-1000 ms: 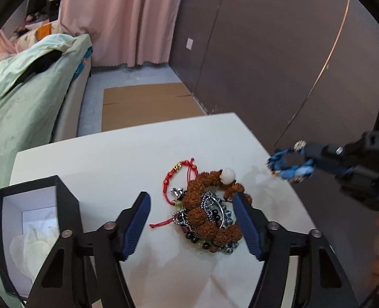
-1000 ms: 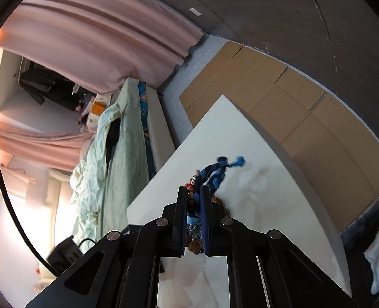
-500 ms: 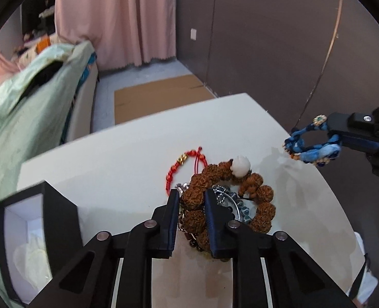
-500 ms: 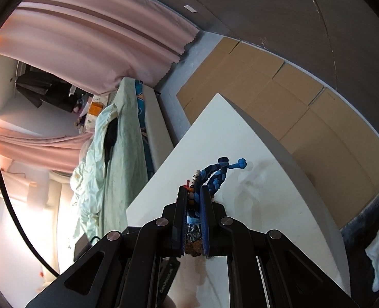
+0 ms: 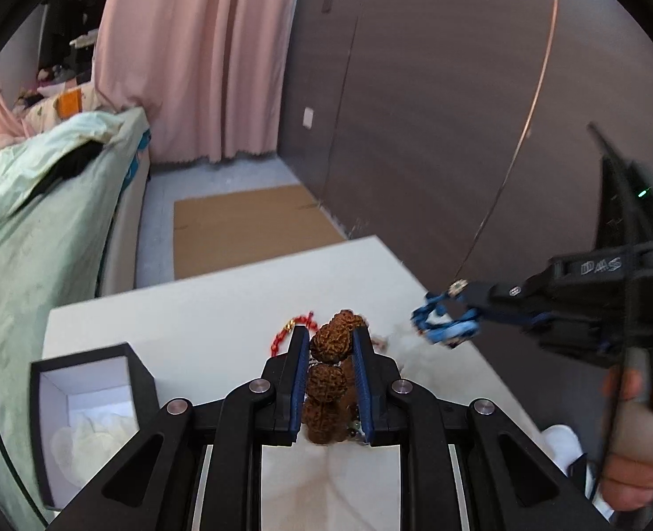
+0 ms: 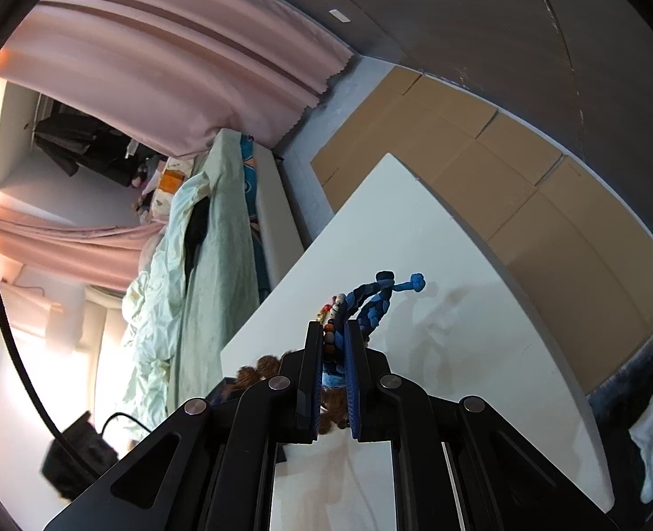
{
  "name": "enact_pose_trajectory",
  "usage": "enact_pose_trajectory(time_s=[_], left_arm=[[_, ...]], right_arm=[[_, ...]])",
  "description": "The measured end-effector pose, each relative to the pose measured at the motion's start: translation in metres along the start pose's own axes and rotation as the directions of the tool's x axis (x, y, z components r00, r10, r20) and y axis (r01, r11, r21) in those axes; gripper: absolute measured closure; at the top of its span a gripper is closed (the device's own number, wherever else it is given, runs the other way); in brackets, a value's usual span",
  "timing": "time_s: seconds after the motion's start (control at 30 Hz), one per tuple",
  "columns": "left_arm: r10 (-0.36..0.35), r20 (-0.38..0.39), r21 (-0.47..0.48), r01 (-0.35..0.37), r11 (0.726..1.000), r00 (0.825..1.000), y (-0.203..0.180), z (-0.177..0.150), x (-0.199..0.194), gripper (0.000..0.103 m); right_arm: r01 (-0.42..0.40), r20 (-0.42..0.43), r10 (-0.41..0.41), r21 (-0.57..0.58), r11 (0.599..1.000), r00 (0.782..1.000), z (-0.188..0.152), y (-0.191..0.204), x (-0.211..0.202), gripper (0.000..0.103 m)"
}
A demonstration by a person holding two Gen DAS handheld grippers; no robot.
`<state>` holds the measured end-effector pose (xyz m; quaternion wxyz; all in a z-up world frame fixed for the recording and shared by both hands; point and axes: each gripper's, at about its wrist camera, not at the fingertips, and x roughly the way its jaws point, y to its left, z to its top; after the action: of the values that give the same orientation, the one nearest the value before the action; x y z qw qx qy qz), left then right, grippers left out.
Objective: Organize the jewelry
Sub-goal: 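Grasp the brown bead bracelet with the left gripper and lift it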
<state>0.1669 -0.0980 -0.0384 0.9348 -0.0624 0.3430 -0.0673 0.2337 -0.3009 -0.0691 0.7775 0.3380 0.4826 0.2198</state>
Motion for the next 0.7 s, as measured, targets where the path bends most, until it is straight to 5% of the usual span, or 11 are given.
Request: enact_pose_trajectory(time_s=[0.7], left_arm=[[0.102, 0.16, -0.177, -0.074, 0.981, 0.982, 0.091, 0.007, -0.099, 0.083]], right_arm=[[-0.23, -0.095, 0.215, -0.208, 0.951, 0.972, -0.063, 0.091, 0.039, 0.092]])
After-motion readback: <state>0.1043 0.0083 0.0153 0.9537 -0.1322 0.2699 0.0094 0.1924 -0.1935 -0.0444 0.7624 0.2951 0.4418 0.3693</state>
